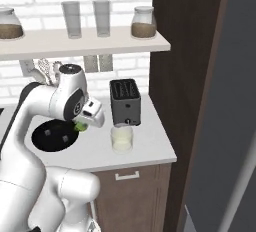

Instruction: Grab a lemon wedge from the fridge and one ice cube from the ice bowl, and put them in the glass of lemonade.

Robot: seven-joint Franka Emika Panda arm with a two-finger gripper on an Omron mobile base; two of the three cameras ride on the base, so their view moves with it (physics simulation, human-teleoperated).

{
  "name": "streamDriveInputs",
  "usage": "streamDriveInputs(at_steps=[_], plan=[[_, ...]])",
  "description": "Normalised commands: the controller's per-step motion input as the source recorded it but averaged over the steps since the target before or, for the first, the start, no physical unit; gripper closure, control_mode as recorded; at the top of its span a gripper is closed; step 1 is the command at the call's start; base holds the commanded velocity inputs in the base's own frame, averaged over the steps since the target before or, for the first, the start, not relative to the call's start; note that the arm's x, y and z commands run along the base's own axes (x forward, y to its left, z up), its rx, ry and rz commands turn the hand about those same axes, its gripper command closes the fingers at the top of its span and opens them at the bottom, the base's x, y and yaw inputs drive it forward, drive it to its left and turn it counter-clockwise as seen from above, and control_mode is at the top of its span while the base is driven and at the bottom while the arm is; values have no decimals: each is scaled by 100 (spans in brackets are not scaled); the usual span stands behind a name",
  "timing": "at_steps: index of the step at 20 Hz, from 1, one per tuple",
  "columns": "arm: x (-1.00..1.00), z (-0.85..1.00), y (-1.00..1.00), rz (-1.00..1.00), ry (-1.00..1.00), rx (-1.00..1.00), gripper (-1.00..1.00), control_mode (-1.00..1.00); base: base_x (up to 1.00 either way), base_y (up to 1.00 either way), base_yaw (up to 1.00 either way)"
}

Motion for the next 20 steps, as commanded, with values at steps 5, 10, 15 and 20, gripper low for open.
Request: streamDriveInputs(at_steps=[5,10,15,20], plan=[[94,0,-65,-4,29,-4,100,-100,0,0,0],[13,-19,-31,-1,-1,-5,100,-100,0,0,0],[-2,-52,-1,0,-13,-9,100,-100,0,0,0],[0,-52,1,0,-19,-6,100,-100,0,0,0]])
